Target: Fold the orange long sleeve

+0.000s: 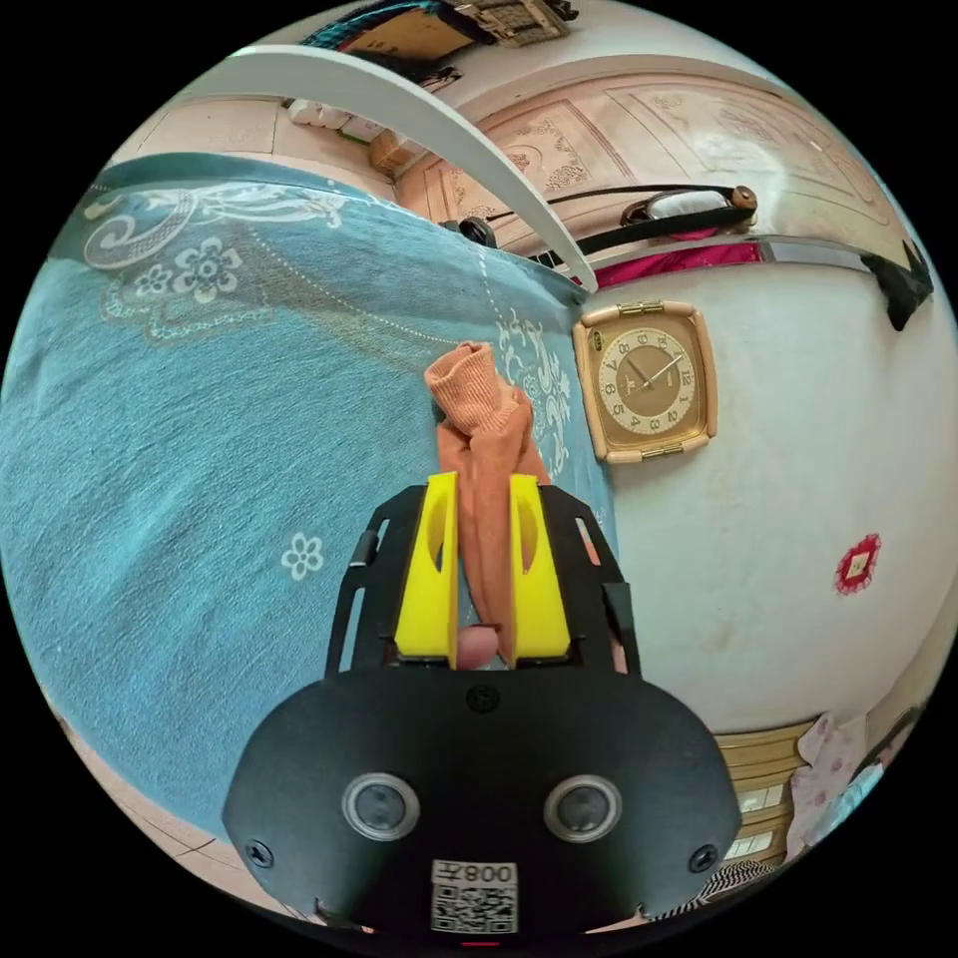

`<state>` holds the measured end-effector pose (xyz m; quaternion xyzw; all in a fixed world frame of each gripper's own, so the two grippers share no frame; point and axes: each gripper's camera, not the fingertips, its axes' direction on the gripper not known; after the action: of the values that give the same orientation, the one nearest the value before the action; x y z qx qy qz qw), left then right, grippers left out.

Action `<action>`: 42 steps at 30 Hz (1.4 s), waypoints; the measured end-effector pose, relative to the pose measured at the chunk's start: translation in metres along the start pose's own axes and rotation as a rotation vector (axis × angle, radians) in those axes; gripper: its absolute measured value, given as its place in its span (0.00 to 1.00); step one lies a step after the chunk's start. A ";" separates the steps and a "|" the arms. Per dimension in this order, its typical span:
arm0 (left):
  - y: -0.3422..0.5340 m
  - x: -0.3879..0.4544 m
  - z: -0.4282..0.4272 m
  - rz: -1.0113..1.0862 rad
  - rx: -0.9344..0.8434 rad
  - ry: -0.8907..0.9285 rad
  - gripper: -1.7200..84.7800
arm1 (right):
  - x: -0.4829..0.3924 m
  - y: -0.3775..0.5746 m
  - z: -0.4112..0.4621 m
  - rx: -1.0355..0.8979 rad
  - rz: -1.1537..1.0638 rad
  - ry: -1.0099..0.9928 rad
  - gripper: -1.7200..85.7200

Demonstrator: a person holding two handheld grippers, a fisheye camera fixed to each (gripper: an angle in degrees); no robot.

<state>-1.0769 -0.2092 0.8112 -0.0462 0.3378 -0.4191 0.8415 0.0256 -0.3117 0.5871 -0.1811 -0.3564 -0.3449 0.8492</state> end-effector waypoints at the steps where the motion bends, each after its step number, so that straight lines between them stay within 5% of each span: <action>1: 0.000 0.003 -0.003 0.012 0.008 0.003 0.07 | 0.001 -0.001 0.002 -0.007 0.003 -0.006 0.02; 9: 0.028 0.111 -0.028 0.389 0.019 0.226 0.04 | 0.032 -0.006 0.047 -0.115 0.074 -0.039 0.02; 16: 0.153 0.257 -0.009 0.916 -0.191 0.381 0.04 | 0.048 -0.005 0.046 -0.099 0.103 -0.051 0.02; 26: 0.357 0.268 0.144 1.141 -0.673 0.035 0.04 | 0.140 0.046 -0.006 0.194 0.312 -0.554 0.06; 32: 0.403 0.284 0.159 1.187 -0.640 -0.032 0.04 | 0.194 0.070 0.011 0.233 0.465 -0.793 0.13; 42: 0.466 0.335 0.162 1.388 -0.458 -0.173 0.04 | 0.190 0.036 0.015 0.143 0.390 -0.780 0.12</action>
<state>-0.5231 -0.1890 0.5895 -0.0295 0.3009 0.2961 0.9060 0.1409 -0.3654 0.7339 -0.3023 -0.6327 -0.0585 0.7106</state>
